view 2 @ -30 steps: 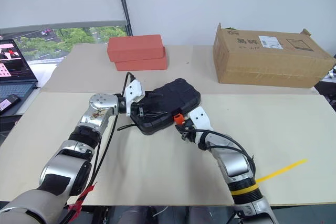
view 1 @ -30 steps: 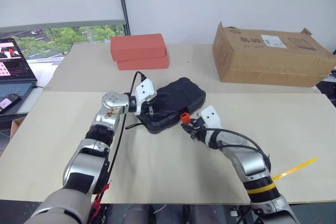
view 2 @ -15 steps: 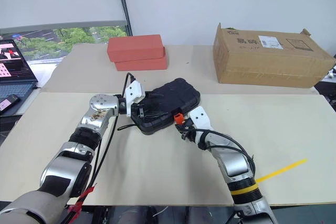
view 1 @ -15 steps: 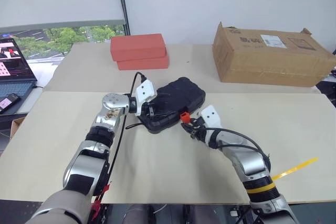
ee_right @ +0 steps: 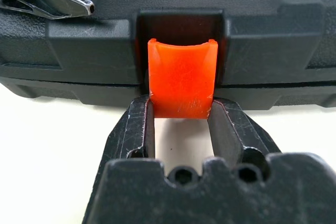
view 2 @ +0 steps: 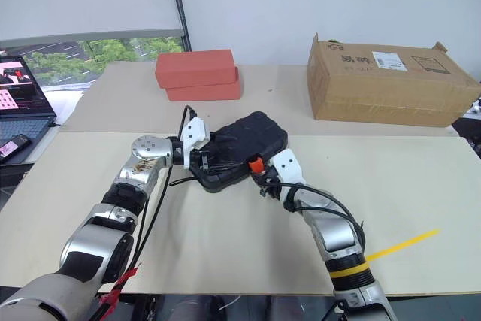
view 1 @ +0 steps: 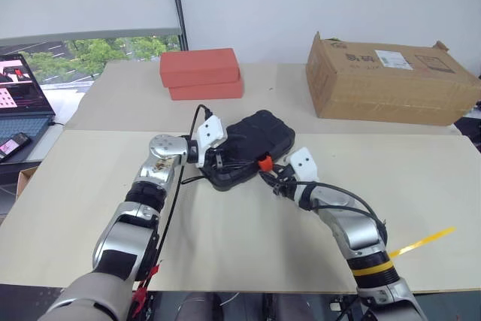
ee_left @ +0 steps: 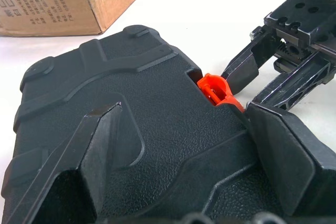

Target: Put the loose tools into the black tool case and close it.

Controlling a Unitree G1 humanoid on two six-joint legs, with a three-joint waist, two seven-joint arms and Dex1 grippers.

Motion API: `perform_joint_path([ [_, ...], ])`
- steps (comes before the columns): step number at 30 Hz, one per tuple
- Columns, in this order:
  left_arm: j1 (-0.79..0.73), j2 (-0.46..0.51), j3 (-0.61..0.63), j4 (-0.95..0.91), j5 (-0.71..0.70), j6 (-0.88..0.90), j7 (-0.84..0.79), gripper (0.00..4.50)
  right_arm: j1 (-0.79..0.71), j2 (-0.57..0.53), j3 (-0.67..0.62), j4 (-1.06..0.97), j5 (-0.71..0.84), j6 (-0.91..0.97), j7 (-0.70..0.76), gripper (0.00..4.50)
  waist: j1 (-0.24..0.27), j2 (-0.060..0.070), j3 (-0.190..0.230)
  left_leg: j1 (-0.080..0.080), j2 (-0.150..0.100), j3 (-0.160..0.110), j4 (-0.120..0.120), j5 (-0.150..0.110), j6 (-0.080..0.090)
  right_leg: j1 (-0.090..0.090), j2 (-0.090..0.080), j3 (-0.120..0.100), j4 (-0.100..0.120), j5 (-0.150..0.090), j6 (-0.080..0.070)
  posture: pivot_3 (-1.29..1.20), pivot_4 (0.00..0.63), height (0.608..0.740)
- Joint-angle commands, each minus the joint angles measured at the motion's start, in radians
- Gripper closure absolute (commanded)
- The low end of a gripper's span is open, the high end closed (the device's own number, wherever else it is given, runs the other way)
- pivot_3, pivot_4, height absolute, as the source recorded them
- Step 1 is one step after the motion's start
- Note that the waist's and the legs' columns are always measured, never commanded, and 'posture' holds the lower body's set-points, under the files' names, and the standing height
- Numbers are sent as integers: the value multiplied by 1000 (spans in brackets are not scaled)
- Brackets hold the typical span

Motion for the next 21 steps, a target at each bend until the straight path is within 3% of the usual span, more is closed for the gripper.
perform_joint_path([
  [1,53,-1,-42,51,47,15,1,445,-71,1,-32,-64,21,23,3,3299,0,0,0,0,0,0,0,0,0,0,0,0,0,0,0,0,150,712],
  [3,56,-2,-42,51,46,14,2,445,-66,-2,-33,-70,23,29,7,2297,0,0,0,0,0,0,0,0,0,0,0,0,0,0,0,0,150,712],
  [5,58,-3,-42,50,45,15,3,445,-53,-14,-30,-79,21,25,17,1772,-1,0,0,1,0,0,0,0,0,1,0,0,0,0,0,0,150,712],
  [13,56,-7,-44,60,47,11,3,445,12,-86,-52,-195,56,147,57,1772,0,1,-3,1,0,0,0,-1,1,1,0,1,0,0,0,0,150,712],
  [16,50,-12,-45,68,49,7,5,445,1,-106,-42,-198,50,174,54,2432,1,1,-4,1,0,0,0,-1,1,1,-1,1,-1,0,0,0,150,712],
  [21,49,-18,-47,73,51,2,6,445,-21,-100,-16,-177,47,195,54,4179,1,1,-4,1,0,0,0,-1,2,1,-1,0,-1,0,0,0,150,712],
])
